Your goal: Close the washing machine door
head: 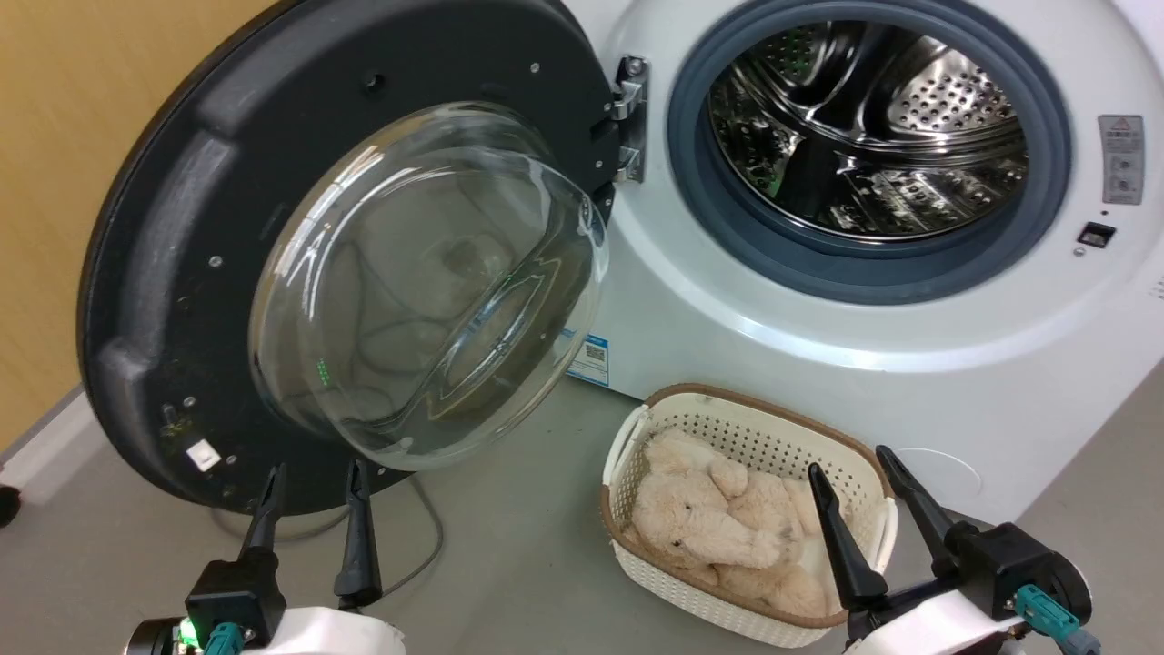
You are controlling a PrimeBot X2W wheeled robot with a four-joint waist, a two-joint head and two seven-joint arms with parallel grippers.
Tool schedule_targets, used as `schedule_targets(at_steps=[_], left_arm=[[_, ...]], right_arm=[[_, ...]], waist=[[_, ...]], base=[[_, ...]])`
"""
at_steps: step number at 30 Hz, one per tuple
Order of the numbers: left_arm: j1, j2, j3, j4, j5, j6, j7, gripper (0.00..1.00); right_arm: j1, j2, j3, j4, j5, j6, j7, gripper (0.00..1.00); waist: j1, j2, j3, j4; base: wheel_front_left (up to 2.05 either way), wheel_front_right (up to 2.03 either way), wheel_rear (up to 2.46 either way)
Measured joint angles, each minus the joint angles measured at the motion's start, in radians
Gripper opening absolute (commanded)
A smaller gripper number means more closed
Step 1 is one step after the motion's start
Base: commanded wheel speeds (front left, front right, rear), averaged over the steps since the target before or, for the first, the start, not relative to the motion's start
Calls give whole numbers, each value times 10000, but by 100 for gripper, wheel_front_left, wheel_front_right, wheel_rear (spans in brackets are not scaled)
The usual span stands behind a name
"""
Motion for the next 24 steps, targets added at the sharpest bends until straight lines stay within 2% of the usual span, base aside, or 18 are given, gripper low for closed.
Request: schedule_targets(at_steps=[24], left_arm=[[234, 0, 2, -174, -272, 324, -520, 100]], right_arm=[[-82, 0, 451, 278, 349, 0, -512, 100]], waist=[[0, 0, 54, 1026]], base=[[0, 0, 0]])
